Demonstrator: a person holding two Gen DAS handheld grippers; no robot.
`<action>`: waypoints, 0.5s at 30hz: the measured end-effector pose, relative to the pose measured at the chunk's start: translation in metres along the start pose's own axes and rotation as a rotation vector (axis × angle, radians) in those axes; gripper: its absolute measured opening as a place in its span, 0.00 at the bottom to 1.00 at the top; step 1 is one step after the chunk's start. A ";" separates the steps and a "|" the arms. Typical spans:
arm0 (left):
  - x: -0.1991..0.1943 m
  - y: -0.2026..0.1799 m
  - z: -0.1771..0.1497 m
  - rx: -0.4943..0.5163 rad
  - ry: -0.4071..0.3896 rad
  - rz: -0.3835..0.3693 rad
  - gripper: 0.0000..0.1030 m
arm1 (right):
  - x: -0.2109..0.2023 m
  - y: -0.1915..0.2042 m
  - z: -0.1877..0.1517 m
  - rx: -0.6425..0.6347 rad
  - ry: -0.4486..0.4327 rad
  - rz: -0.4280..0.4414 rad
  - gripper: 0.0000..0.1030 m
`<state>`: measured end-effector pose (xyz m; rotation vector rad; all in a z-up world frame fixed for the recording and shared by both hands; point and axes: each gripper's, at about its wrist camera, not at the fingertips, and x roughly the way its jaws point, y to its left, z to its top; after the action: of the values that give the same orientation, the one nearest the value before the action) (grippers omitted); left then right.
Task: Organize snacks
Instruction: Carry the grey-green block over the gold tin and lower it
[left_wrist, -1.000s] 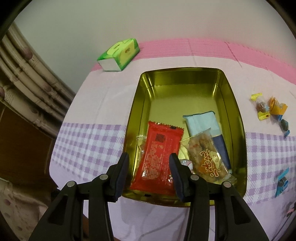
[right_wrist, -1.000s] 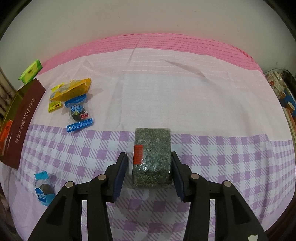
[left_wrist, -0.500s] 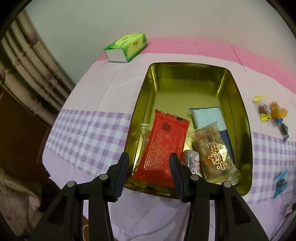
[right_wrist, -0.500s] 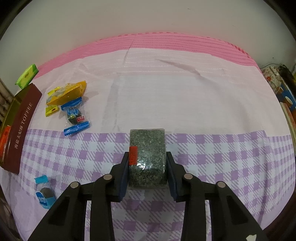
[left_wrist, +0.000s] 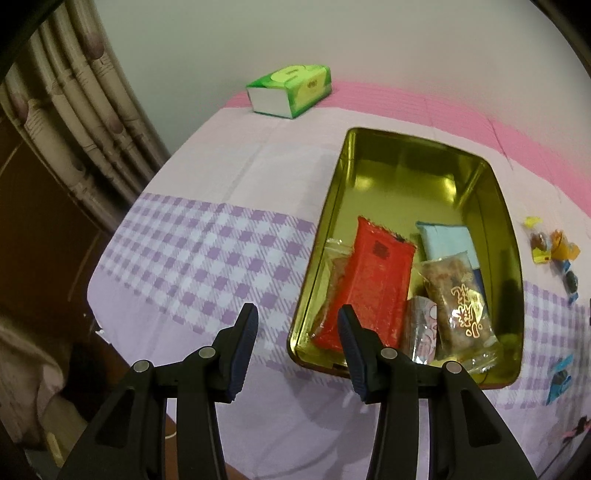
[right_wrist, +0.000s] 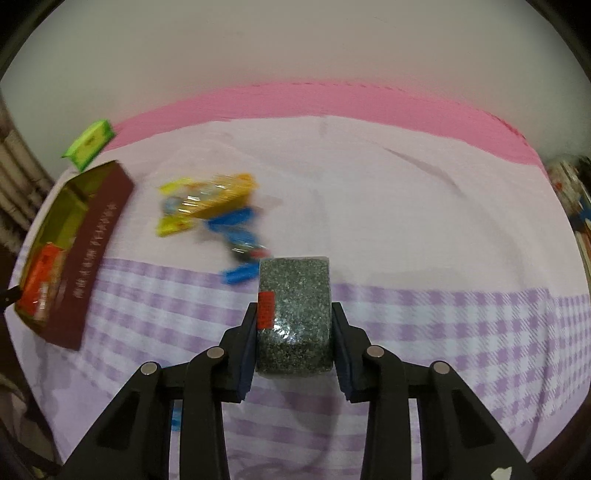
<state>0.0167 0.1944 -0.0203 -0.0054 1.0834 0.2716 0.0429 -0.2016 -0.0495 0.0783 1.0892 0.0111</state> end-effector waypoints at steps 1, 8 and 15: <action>-0.001 0.001 0.000 -0.006 -0.008 -0.001 0.45 | -0.001 0.009 0.004 -0.020 -0.004 0.014 0.32; 0.002 0.006 -0.001 -0.028 -0.003 -0.010 0.45 | -0.002 0.076 0.019 -0.127 -0.011 0.106 0.32; 0.001 0.014 -0.002 -0.055 -0.018 -0.009 0.45 | -0.004 0.157 0.021 -0.228 -0.017 0.176 0.32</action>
<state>0.0123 0.2084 -0.0208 -0.0571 1.0578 0.2928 0.0645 -0.0462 -0.0258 -0.0310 1.0549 0.2916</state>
